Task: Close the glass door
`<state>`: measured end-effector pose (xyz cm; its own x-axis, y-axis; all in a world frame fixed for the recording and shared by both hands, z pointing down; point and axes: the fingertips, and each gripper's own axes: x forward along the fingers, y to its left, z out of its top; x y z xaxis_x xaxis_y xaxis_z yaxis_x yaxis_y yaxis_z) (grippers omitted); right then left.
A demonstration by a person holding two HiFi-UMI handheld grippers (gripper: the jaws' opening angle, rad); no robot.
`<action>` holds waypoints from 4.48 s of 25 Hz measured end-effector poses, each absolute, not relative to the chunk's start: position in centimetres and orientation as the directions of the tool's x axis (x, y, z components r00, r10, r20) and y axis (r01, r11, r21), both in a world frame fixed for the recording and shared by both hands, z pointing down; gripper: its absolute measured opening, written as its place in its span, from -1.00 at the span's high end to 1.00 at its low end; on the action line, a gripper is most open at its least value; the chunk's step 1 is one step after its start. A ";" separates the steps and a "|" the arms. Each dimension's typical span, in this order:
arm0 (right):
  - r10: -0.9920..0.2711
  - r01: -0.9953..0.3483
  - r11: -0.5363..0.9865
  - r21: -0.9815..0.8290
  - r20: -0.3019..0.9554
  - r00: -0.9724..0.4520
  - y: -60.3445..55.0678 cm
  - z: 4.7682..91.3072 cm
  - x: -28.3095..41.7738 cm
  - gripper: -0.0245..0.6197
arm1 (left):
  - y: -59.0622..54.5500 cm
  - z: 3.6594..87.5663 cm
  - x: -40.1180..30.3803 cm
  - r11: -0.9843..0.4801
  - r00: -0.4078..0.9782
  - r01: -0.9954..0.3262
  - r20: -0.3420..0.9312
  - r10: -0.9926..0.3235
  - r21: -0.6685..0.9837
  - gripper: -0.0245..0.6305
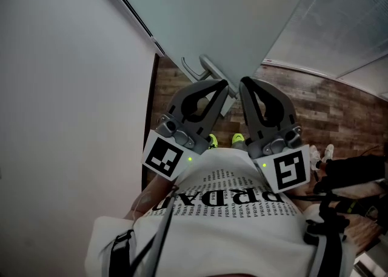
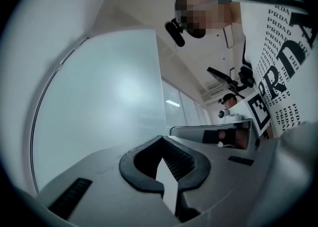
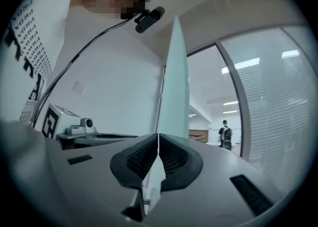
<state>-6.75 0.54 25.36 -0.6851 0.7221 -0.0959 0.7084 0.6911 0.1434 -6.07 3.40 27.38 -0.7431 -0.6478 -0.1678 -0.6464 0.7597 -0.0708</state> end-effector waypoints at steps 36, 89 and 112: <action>0.702 0.666 0.695 0.270 -0.059 -0.709 -0.7 25.3 -8.2 0.75 | 3.0 27.6 -6.8 0.751 -0.736 -0.659 -0.167 -0.656 -0.050 0.93; 0.718 0.697 0.681 0.223 -0.014 -0.696 -0.9 26.2 -7.9 0.75 | 3.1 28.2 -8.1 0.757 -0.750 -0.644 -0.105 -0.653 -0.105 0.93; 0.689 0.681 0.711 0.176 0.021 -0.724 -1.8 27.5 -7.8 0.73 | 2.9 29.0 -8.7 0.727 -0.724 -0.680 -0.068 -0.687 -0.102 0.93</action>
